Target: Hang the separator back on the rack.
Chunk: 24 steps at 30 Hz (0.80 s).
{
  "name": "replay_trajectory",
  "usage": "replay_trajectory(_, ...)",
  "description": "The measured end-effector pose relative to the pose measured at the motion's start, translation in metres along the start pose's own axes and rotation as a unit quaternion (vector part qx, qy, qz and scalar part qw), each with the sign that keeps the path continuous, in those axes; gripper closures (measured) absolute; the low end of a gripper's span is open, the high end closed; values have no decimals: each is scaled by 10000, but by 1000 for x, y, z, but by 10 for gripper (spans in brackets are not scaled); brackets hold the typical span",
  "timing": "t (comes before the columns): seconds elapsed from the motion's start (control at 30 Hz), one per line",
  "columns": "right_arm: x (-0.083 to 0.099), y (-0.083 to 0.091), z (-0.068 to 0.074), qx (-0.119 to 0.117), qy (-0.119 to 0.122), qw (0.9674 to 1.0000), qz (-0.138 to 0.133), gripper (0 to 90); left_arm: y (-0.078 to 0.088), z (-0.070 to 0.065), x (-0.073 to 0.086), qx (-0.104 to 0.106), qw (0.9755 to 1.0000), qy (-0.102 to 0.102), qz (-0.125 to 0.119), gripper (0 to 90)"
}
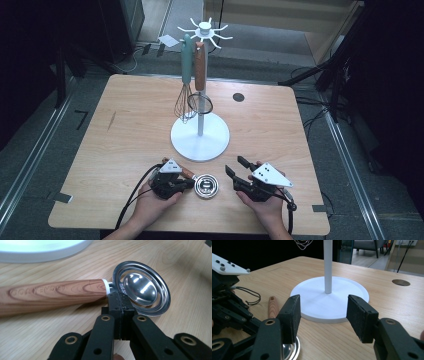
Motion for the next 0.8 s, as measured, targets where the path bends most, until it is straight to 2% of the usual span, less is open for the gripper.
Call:
replay_trajectory(0.33,0,0,1,-8,36,10000,16,462,-21,-21,-12,60,9997,-222,-34,900)
replay_trajectory(0.47,0,0,1,-14,40,10000,19,462,-22,-22,-12,71,9995,-290,-42,900)
replay_trajectory(0.57,0,0,0,-30,35,10000,26,462,-18,-20,-12,206,9993,-261,-144,872)
replay_trajectory(0.7,0,0,0,-43,29,10000,38,462,-2,-14,-14,242,9986,-313,-345,816)
replay_trajectory(0.8,1,-1,1,-77,30,9999,76,462,15,-3,-14,84,9983,-287,-502,844)
Point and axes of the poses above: each handheld gripper's, and its own axes: y roughly backward along the jaws, x roughly out of its underside, z roughly to its left, the point moved 4 cm from there along -y, roughly forward along the jaws, and after that the axes turned 4 degrees about -x, right-handed, at the moved point
